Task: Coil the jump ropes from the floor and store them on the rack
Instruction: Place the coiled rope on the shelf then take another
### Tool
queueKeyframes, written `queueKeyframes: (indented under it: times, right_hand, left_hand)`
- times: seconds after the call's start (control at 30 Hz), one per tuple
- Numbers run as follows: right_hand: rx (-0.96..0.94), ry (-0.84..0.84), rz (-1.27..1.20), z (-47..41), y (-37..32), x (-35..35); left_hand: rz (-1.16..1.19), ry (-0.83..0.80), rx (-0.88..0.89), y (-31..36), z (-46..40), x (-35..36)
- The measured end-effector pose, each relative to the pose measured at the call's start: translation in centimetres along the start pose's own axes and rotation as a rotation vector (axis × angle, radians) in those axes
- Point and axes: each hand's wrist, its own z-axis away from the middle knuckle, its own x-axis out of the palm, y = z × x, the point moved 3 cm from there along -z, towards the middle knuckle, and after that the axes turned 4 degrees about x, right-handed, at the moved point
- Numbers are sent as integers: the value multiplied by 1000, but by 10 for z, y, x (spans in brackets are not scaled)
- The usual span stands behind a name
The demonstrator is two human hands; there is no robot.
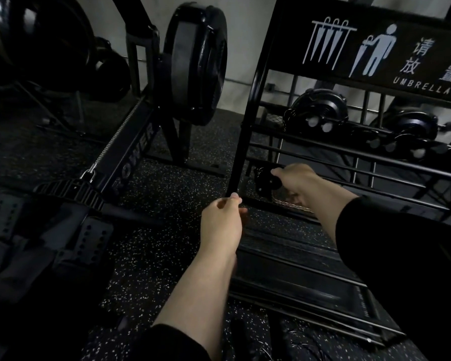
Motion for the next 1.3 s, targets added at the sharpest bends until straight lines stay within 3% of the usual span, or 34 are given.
queueKeyframes:
  times: [0.17,0.3,0.37,0.47,0.57,0.7,0.77,0.83,1.07,1.3]
  right_hand:
    - [-76,6,75,0,-7,-1]
    - [-359,339,50,33,6,-18]
    - [-508,364,-53,71,23,-24]
    - [-628,263,-111,123,57,-24]
    - [-627,85,-71,152,101,-20]
    - [-473,35,-9,156,193,-30]
    - [-325,54,78,147,253,-33]
    - [-170,-28,158,139,312,-28]
    - [-25,-516,731,144,446,26]
    - [-87,-707,930,138,482,93]
  left_hand:
    - [-7,0,18,-3,-3,1]
    - [9,-14,8,-6,1,2]
    - [-4,-32,19,-6,10,5]
    - [-95,-79,0,-8,29,22]
    - [-257,-208,10,-19,53,46]
    - [-464,-450,9,-61,79,70]
    - [-567,-553,-35,-93,87,74]
    - [-676,-603,-60,-123,94,75]
    - [-1021,-700,-83,-189,103,71]
    - [-1088,-600,19,-203,87,64]
